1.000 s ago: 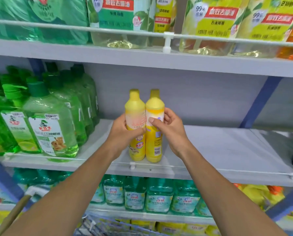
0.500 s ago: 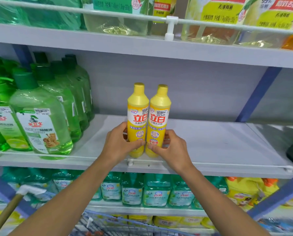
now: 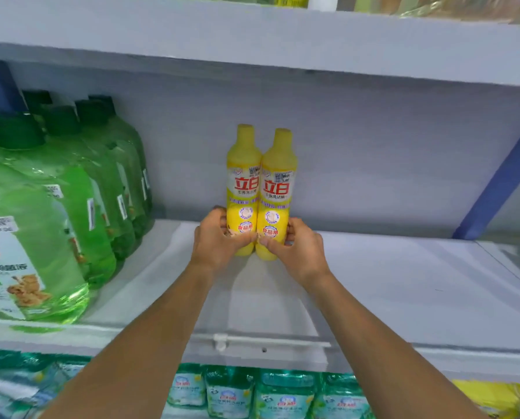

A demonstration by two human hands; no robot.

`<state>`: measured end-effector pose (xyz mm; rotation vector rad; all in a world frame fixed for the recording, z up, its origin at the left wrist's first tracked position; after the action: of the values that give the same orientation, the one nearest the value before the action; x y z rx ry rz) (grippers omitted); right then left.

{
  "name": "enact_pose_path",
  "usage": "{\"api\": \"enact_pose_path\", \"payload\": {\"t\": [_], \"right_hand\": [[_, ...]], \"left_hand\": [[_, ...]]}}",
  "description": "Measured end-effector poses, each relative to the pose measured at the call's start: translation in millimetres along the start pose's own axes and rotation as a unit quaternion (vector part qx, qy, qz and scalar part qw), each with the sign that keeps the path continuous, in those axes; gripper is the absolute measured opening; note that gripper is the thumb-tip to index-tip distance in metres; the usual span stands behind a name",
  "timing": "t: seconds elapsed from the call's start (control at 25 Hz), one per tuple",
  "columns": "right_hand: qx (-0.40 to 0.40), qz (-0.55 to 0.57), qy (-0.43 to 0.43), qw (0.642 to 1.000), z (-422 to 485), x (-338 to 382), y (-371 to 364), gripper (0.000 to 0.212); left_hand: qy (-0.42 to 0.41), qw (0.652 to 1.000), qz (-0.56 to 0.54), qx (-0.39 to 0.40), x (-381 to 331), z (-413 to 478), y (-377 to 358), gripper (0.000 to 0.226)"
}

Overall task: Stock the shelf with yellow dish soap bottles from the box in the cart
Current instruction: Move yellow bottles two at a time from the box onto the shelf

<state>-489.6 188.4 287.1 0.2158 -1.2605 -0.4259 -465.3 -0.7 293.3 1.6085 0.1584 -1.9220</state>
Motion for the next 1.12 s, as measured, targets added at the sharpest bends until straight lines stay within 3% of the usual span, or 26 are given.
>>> {"api": "enact_pose_path", "payload": {"t": [0.56, 0.8, 0.92, 1.04, 1.12], "right_hand": [[0.004, 0.008, 0.006, 1.000, 32, -21, -20, 0.046], [0.045, -0.113, 0.034, 0.992, 15, 14, 3, 0.051], [0.072, -0.223, 0.050, 0.971, -9, 33, 27, 0.059], [0.131, -0.332, 0.084, 0.930, -48, 55, 47, 0.066], [0.159, -0.392, 0.107, 0.900, -83, 73, 57, 0.075]], "left_hand": [[-0.032, 0.999, -0.009, -0.007, 13, 22, -19, 0.042], [-0.022, 0.988, 0.144, 0.058, -5, 0, -6, 0.057], [-0.101, 0.938, 0.309, 0.122, -22, -29, 17, 0.060], [-0.201, 0.835, 0.485, 0.166, -51, -67, 41, 0.065], [-0.254, 0.792, 0.530, 0.163, -71, -99, 58, 0.065]]}}
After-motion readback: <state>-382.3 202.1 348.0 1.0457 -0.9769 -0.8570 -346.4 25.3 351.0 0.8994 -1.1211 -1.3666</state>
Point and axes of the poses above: each hand's wrist, its own z-axis towards the middle knuckle, its own y-axis out of the back of the hand, x = y × z, the point moved 6 cm from there along z, towards the middle knuckle, and after that the axes turned 9 degrees about -x, right-handed, at the moved point
